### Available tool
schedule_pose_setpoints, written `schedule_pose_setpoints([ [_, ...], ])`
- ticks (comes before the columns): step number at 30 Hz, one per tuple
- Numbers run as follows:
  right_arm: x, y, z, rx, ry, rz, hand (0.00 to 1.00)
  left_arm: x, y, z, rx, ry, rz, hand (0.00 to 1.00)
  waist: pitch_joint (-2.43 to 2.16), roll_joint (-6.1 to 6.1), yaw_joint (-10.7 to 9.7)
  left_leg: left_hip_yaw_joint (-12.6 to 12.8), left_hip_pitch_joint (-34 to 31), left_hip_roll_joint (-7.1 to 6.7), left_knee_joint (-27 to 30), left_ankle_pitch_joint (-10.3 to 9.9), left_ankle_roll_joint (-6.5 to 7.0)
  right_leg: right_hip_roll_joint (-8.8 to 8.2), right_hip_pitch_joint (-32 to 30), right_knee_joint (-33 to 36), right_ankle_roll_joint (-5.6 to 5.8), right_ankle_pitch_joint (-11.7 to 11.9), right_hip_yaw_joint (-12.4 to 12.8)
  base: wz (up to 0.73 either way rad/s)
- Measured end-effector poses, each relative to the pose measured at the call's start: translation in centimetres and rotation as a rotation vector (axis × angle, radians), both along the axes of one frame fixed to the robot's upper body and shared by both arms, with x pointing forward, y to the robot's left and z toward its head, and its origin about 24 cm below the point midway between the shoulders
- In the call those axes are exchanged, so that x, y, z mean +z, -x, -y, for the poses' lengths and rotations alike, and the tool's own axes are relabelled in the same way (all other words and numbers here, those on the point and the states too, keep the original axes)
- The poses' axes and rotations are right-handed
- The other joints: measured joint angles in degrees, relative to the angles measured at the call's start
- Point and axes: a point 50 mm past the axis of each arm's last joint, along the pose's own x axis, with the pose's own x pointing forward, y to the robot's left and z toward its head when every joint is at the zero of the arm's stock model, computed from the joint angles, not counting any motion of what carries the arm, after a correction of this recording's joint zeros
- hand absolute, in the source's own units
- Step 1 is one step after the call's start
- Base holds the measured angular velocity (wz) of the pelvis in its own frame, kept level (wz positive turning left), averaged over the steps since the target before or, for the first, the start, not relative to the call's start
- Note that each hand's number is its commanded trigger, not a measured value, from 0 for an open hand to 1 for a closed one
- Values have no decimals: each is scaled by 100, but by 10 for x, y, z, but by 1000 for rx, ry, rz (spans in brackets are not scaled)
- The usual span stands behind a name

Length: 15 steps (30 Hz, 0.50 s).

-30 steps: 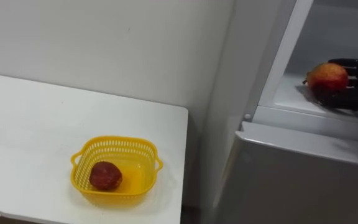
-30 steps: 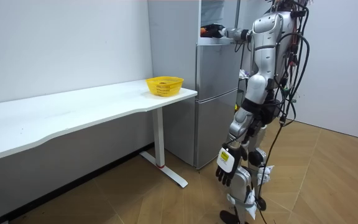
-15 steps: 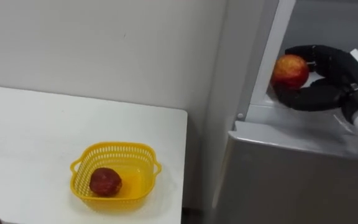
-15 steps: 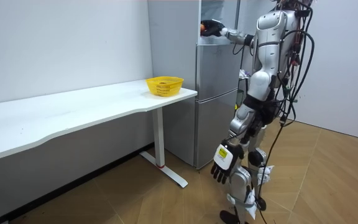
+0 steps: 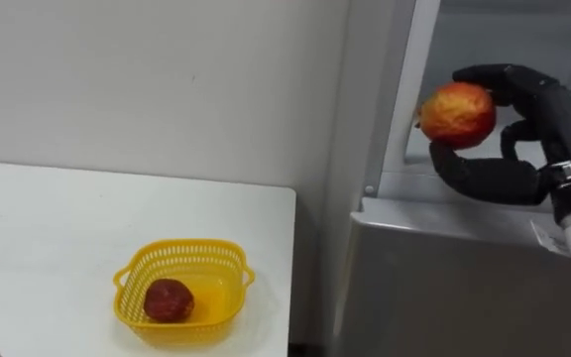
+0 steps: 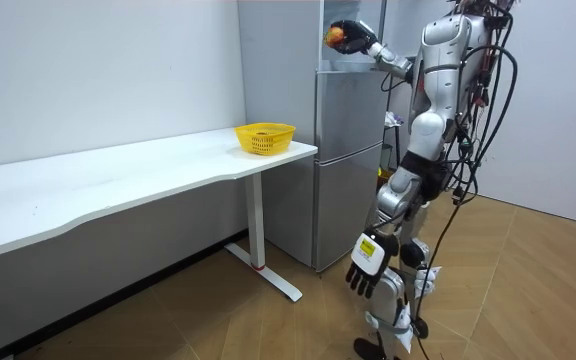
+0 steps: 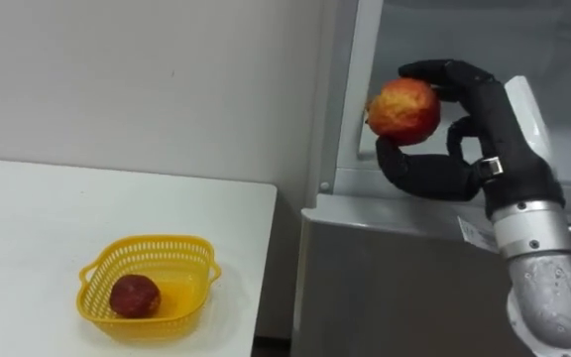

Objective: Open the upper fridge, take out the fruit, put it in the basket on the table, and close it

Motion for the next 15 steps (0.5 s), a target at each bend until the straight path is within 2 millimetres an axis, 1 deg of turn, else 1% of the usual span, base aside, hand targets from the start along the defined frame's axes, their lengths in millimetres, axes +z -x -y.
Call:
schedule_pose_setpoints([
  [2, 2, 6, -5, 17, 21, 35, 100, 0, 0, 0, -1, 1, 3, 0, 0, -22, -7, 13, 35, 0, -20, 0, 0, -1, 18, -1, 1, -9, 1, 0],
  [3, 4, 9, -7, 29, 27, 51, 100, 0, -1, 0, -4, 2, 10, 0, 12, -40, -11, 17, 53, -1, -25, 0, 0, 0, 45, -10, 6, -16, 14, 0],
  [6, 5, 21, -14, 63, 36, 81, 100, 0, -3, 0, -10, 5, 23, 0, 9, -83, -2, 33, 73, -7, -64, 0, 0, 12, 73, -71, 13, -24, 52, -1],
  [8, 8, 32, -22, 83, 74, 116, 100, 0, -5, 0, -11, 6, 29, 0, 9, -104, 34, 52, 86, -5, -111, 0, -1, 14, 48, -72, 13, -24, 68, -6],
  [12, 9, 36, -35, 113, 128, 137, 100, 0, -7, 1, -14, 6, 34, 0, 20, -129, 82, 66, 127, -5, -125, -1, -1, 17, 54, -76, 13, -24, 90, -3],
  [14, 5, 36, -43, 103, 216, 142, 100, 0, -18, 2, -24, 11, 58, 0, 39, -147, 164, 65, 153, -4, -134, -1, -1, 18, 71, -74, 13, -24, 83, 0],
  [15, 4, 36, -45, 103, 232, 142, 100, 0, -17, 2, -24, 11, 52, 0, 48, -151, 190, 65, 153, -3, -136, -1, -1, 18, 84, -75, 13, -24, 76, 4],
])
